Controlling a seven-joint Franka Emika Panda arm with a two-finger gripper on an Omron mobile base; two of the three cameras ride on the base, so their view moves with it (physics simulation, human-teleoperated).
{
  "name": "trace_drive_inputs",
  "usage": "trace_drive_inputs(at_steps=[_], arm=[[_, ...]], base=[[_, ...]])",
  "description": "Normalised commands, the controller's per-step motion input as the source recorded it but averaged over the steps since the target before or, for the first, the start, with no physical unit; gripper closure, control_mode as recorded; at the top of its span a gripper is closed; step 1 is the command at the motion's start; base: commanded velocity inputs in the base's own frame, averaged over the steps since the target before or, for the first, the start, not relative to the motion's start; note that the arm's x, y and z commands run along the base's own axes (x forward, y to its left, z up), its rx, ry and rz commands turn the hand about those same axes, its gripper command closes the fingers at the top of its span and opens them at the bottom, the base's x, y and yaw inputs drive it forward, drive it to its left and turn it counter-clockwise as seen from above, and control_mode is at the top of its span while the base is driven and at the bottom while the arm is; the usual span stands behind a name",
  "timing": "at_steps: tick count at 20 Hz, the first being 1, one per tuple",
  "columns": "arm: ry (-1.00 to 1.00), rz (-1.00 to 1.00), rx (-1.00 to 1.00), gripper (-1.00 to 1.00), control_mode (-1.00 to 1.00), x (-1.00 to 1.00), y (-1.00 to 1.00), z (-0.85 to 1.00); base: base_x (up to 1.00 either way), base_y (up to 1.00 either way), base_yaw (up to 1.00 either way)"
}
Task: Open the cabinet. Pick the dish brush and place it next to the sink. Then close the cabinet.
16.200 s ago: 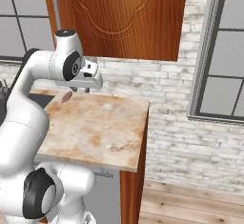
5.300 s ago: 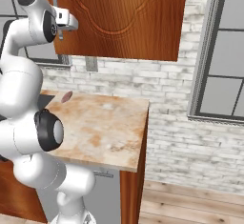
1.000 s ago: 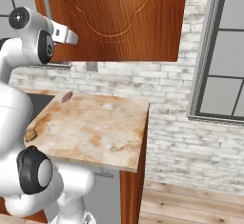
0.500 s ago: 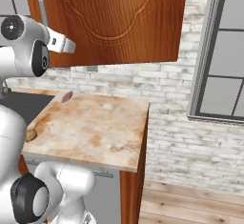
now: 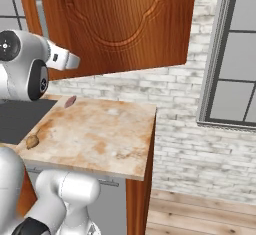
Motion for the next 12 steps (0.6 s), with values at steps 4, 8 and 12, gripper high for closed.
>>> trace_drive_inputs(at_steps=[4, 8, 12], arm=[[0.00, 0.00, 0.01, 1.00, -1.00, -0.52, -0.96, 0.00], [0.00, 0.01, 0.00, 1.00, -1.00, -0.39, -0.93, 0.00], [0.00, 0.00, 0.00, 1.00, -1.00, -0.34, -0.94, 0.00]], base=[[0.00, 0.00, 0.00], [0.00, 0.00, 0.00], [0.00, 0.00, 0.00]])
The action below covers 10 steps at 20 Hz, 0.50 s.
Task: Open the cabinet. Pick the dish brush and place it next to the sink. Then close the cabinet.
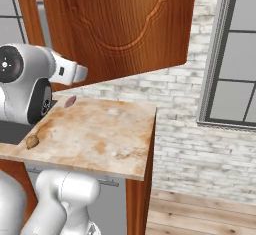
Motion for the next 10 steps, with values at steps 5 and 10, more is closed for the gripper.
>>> trace_drive_inputs(at_steps=[5, 10], arm=[[0.00, 0.00, 0.01, 1.00, -1.00, -0.36, -0.97, 0.00], [0.00, 0.00, 0.00, 1.00, -1.00, -0.30, -0.96, 0.00]], base=[[0.00, 0.00, 0.00], [0.00, 0.00, 0.00]])
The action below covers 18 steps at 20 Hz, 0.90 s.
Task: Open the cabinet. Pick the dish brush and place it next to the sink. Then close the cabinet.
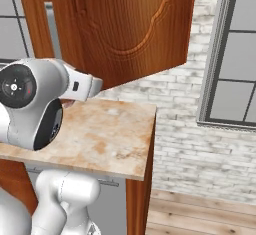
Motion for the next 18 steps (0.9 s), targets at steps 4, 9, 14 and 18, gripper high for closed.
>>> trace_drive_inputs(at_steps=[4, 9, 14, 18], arm=[[0.00, -0.03, 0.00, 1.00, -1.00, -0.07, -0.40, 0.00], [0.00, 0.00, 0.00, -1.00, -1.00, 0.00, 0.00, 0.00], [0.00, 0.00, 0.00, -1.00, -1.00, -0.09, 0.09, 0.00], [0.00, 0.04, 0.00, -1.00, -1.00, -0.52, 0.28, 0.00]], base=[[0.00, 0.00, 0.00], [0.00, 0.00, 0.00], [0.00, 0.00, 0.00], [0.00, 0.00, 0.00]])
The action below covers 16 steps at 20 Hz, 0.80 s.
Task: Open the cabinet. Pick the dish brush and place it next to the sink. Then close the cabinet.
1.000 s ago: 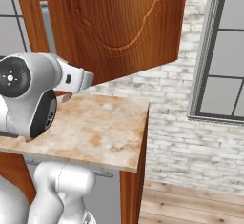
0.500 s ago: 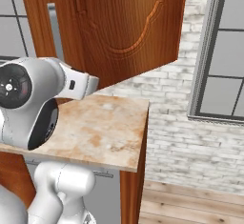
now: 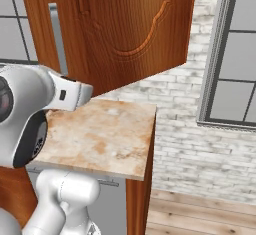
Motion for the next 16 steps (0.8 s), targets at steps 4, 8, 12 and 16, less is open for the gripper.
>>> trace_drive_inputs(at_steps=[4, 8, 12, 16], arm=[[0.00, 0.07, 0.00, -1.00, -1.00, -0.59, 0.48, 0.08], [0.00, 0.08, -0.01, -1.00, -1.00, -0.60, 0.57, 0.16], [0.00, 0.06, -0.05, -1.00, -1.00, -0.54, 0.71, 0.16], [0.05, 0.04, -0.11, -1.00, -1.00, -0.43, 0.85, 0.07]], base=[[0.00, 0.00, 0.00], [0.00, 0.00, 0.00], [0.00, 0.00, 0.00], [0.00, 0.00, 0.00]])
